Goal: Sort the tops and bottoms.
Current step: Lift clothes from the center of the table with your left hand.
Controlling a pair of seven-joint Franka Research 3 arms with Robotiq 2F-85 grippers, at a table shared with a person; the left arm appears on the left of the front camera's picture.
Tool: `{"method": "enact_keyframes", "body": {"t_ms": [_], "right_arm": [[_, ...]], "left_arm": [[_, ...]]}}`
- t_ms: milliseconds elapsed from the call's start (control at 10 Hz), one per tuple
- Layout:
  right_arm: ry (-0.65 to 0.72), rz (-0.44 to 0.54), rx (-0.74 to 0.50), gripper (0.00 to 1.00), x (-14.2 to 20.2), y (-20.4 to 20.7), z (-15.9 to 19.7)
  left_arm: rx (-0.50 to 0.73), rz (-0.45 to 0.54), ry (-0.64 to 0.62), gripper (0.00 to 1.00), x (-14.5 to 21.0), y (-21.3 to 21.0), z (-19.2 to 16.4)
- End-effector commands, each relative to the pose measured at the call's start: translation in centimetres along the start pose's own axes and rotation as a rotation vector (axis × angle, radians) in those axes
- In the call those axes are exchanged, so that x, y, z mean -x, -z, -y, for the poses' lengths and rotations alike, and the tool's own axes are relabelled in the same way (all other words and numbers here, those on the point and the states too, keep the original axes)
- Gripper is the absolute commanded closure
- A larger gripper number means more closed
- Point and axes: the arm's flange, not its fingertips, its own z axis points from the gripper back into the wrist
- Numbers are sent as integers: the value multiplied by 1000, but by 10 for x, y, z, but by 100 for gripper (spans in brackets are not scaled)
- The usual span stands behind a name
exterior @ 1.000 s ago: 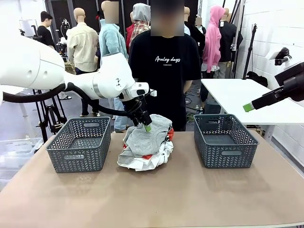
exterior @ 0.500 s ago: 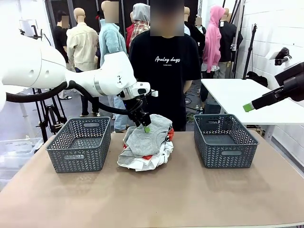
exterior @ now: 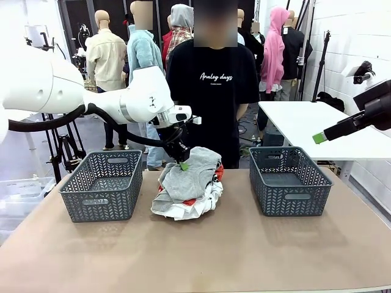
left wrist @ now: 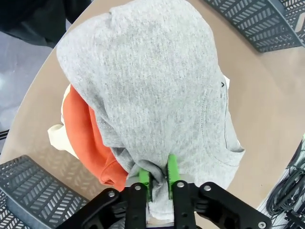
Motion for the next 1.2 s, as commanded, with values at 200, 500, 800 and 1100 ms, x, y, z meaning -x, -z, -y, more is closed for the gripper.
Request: {"method": "enact_keyframes", "body": {"t_ms": [200, 500, 800, 1100], "right_arm": [[0, -1, -14, 0, 1, 1, 1], [0, -1, -14, 0, 1, 1, 1], [0, -1, -14, 0, 1, 1, 1], [0, -1, -14, 0, 1, 1, 1]], "left_arm": [[-1, 0, -26, 100, -2, -5, 2], [1, 3, -5, 100, -1, -1, 2], [1, 3, -5, 100, -1, -1, 2], [-80, 12, 27, 100, -25, -27, 24]]}}
